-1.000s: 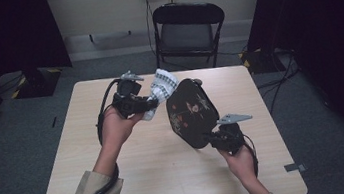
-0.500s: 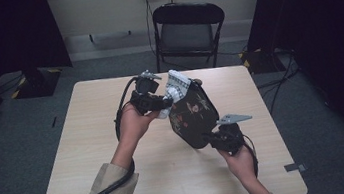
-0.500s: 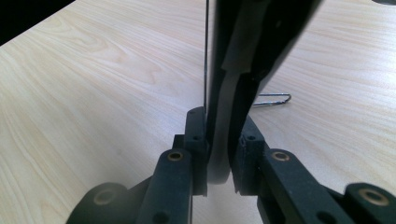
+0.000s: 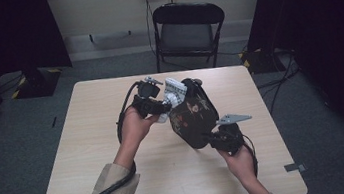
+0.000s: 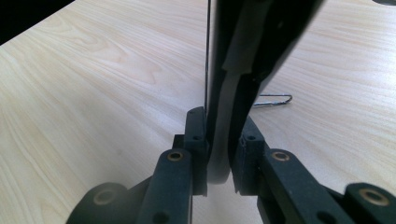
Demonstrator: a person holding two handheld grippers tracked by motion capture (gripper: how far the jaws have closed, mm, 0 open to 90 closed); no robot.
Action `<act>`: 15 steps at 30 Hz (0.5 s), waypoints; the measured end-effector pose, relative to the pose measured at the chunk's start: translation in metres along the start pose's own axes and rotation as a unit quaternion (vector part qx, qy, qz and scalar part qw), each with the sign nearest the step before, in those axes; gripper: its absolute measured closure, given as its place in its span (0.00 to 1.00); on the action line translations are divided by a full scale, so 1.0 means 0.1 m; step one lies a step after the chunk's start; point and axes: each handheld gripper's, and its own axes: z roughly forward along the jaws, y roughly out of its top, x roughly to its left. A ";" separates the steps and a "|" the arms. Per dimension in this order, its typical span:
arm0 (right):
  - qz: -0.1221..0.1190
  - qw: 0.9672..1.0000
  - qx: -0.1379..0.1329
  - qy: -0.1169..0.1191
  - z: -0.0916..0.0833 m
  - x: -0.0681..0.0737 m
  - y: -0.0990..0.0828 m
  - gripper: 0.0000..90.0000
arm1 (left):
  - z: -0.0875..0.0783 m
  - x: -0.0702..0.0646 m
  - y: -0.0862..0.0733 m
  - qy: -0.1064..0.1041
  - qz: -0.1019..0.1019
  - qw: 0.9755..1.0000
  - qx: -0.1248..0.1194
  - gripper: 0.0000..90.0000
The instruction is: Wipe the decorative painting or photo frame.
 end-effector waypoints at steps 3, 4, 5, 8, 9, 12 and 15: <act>0.000 1.000 0.000 0.001 0.00 0.00 0.00 0.88 | 0.05 0.01 -0.02 0.003 0.002 1.000 0.009 0.84; 0.000 1.000 0.000 0.001 0.00 0.00 0.00 0.88 | 0.07 0.01 -0.03 0.005 -0.001 1.000 0.012 0.84; 0.000 1.000 0.000 0.001 0.00 0.00 0.00 0.88 | 0.09 0.01 -0.04 0.004 -0.001 1.000 0.015 0.84; 0.000 1.000 0.000 0.001 0.00 -0.01 0.00 0.88 | 0.12 0.02 -0.06 0.006 0.000 1.000 0.022 0.84; 0.000 1.000 0.000 0.001 0.00 -0.01 0.00 0.88 | 0.13 0.02 -0.07 0.005 -0.002 1.000 0.026 0.84; 0.000 1.000 0.000 0.000 0.00 -0.01 0.00 0.88 | 0.17 0.02 -0.09 0.006 -0.002 0.999 0.032 0.84; -0.001 1.000 -0.001 0.000 0.00 -0.01 0.00 0.88 | 0.20 0.02 -0.11 0.007 0.003 0.999 0.042 0.84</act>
